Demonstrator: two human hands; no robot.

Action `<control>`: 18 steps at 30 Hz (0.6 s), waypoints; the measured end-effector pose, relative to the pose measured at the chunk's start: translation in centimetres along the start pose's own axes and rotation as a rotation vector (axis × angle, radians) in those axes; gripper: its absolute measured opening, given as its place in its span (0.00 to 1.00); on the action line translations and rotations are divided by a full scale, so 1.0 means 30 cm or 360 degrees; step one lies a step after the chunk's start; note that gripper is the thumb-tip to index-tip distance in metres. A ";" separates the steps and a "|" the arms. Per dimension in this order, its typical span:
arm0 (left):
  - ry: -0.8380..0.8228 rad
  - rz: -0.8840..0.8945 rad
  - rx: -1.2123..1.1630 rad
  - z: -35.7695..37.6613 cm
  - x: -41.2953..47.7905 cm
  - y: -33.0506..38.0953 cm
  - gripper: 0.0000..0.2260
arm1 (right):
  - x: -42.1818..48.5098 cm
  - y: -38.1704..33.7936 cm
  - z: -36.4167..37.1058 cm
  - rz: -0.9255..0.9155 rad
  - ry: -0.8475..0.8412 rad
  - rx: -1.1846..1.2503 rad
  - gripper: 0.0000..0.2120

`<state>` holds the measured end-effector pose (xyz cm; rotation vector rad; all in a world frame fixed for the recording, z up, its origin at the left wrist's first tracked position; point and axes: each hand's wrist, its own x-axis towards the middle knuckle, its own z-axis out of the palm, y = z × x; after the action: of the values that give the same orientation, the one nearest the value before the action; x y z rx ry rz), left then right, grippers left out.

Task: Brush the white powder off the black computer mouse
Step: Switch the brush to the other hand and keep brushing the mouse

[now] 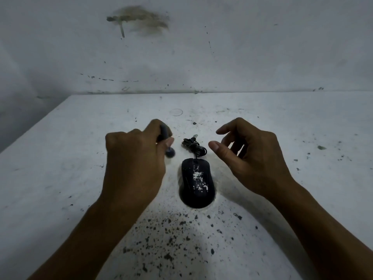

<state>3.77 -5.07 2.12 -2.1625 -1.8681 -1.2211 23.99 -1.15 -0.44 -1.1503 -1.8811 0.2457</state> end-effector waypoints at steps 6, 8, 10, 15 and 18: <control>-0.0195 -0.0155 -0.0450 0.013 -0.007 0.019 0.01 | -0.003 -0.009 0.009 -0.0028 -0.0015 -0.0004 0.15; -0.0156 0.0006 -0.0168 0.025 -0.007 0.009 0.02 | -0.003 -0.011 0.007 -0.0016 -0.0014 0.0004 0.16; -0.0054 0.0037 -0.0059 0.022 0.004 -0.011 0.03 | -0.004 -0.014 0.005 -0.0001 -0.0007 0.0012 0.16; -0.0050 -0.0028 -0.0328 -0.012 0.021 0.022 0.04 | -0.001 -0.053 0.012 -0.0040 -0.0026 0.0075 0.15; -0.0064 0.0027 -0.0272 -0.013 0.034 0.061 0.08 | 0.006 -0.086 0.023 -0.0072 -0.0045 0.0093 0.17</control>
<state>5.09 -4.92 3.78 -2.2981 -1.8180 -1.3914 21.84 -2.25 0.71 -1.0688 -1.9102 0.2914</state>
